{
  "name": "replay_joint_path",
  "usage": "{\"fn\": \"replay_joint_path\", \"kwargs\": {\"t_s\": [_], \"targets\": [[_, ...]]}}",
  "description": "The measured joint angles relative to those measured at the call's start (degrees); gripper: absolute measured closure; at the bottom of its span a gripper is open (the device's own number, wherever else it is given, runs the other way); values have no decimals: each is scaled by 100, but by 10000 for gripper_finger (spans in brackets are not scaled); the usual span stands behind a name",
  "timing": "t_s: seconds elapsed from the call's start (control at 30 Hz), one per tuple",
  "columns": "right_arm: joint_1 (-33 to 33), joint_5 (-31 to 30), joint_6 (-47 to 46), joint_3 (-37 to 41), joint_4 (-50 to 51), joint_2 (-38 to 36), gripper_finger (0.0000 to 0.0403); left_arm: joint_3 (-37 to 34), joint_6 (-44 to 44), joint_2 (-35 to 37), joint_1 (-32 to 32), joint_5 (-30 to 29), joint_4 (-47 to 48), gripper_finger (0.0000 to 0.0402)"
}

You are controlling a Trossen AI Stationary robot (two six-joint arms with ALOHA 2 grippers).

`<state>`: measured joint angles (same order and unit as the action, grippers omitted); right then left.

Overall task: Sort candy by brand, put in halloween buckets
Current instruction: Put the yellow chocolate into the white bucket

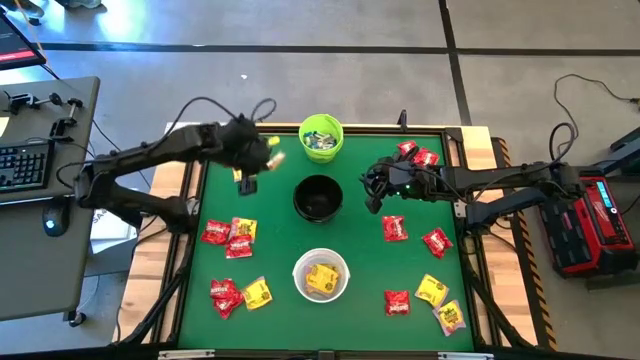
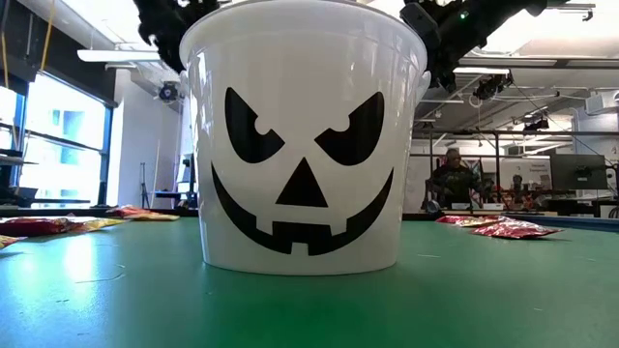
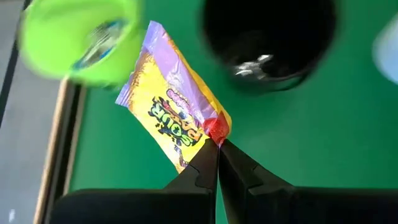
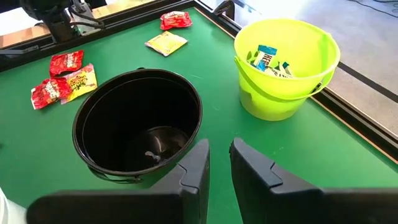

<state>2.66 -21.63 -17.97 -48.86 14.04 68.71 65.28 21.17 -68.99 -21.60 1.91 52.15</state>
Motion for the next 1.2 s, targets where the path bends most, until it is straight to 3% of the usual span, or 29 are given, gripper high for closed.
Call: {"fn": "replay_joint_path", "kwargs": {"t_s": [0.3, 0.43, 0.57, 0.8, 1.03, 1.2], "targets": [[21, -9, -226, -1, -44, 0, 350, 11, -381, -144, 1889, -120, -1223, 401], [117, 60, -861, -3, -93, -2, 350, 300, -1056, -428, 2605, -670, -1570, 401], [122, 67, -909, -3, -57, -2, 350, 709, -1642, -923, 3197, -1175, -1595, 401], [109, 121, -875, -3, 288, -2, 350, 1414, -1775, -2035, 3842, -1237, -1531, 401], [107, 212, -864, -3, 744, -2, 350, 2022, -932, -2784, 4430, -1219, -1237, 401], [83, 268, -1130, -3, 817, -2, 350, 2103, -1024, -3188, 4726, -1296, -1214, 401]]}}
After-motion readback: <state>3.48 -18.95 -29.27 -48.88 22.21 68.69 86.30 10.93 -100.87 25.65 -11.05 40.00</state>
